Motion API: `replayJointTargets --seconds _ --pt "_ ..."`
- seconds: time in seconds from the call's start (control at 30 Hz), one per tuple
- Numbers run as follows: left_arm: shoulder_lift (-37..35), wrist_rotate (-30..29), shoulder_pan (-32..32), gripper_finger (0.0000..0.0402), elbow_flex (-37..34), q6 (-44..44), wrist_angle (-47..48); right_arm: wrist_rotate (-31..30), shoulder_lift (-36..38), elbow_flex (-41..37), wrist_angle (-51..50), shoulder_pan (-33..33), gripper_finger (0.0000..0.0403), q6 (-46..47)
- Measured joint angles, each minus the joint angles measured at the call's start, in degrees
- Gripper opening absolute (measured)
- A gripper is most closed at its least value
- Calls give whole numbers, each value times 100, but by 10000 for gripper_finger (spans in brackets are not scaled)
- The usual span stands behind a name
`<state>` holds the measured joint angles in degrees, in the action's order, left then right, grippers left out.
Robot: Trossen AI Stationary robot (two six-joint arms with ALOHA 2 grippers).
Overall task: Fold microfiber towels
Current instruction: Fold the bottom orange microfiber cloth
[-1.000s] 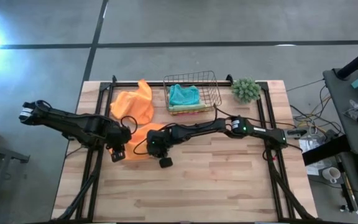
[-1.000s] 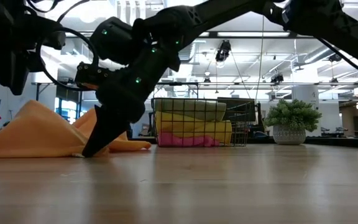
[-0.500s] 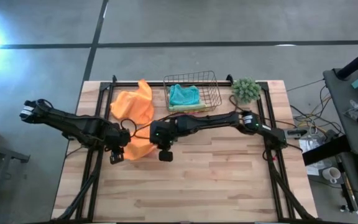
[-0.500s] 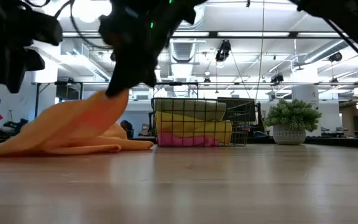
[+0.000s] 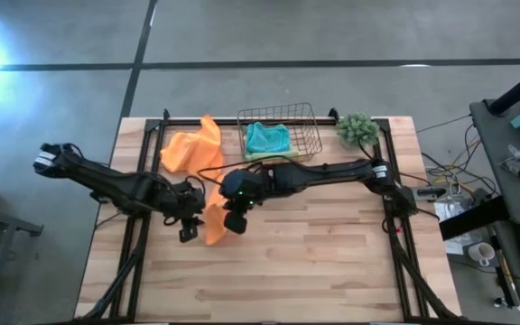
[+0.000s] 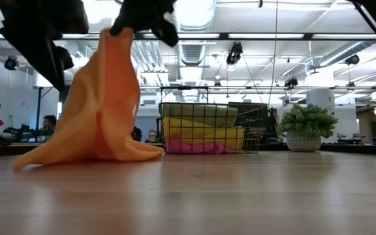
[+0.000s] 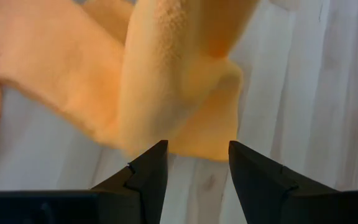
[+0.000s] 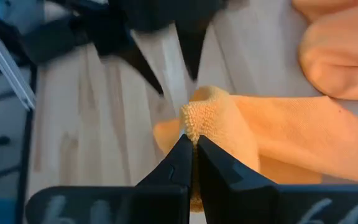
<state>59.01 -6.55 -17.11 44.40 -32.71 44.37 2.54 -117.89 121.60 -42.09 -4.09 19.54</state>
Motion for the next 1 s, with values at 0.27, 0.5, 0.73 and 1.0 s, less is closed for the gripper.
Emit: replayJointTargets --seconds 0.27,0.5,0.73,1.0 --pt "613 -77 -104 153 361 -298 -256 -801 266 85 -121 -91 8 260" --pt "869 -286 -447 153 741 -611 -265 -1456 302 679 -1185 -76 8 344" --pt "1143 -1537 -647 153 870 -999 -669 -1786 293 942 -1175 -80 8 399" --pt "1526 -2822 -663 153 1111 -687 -1738 -1814 293 923 -1206 -75 8 521"
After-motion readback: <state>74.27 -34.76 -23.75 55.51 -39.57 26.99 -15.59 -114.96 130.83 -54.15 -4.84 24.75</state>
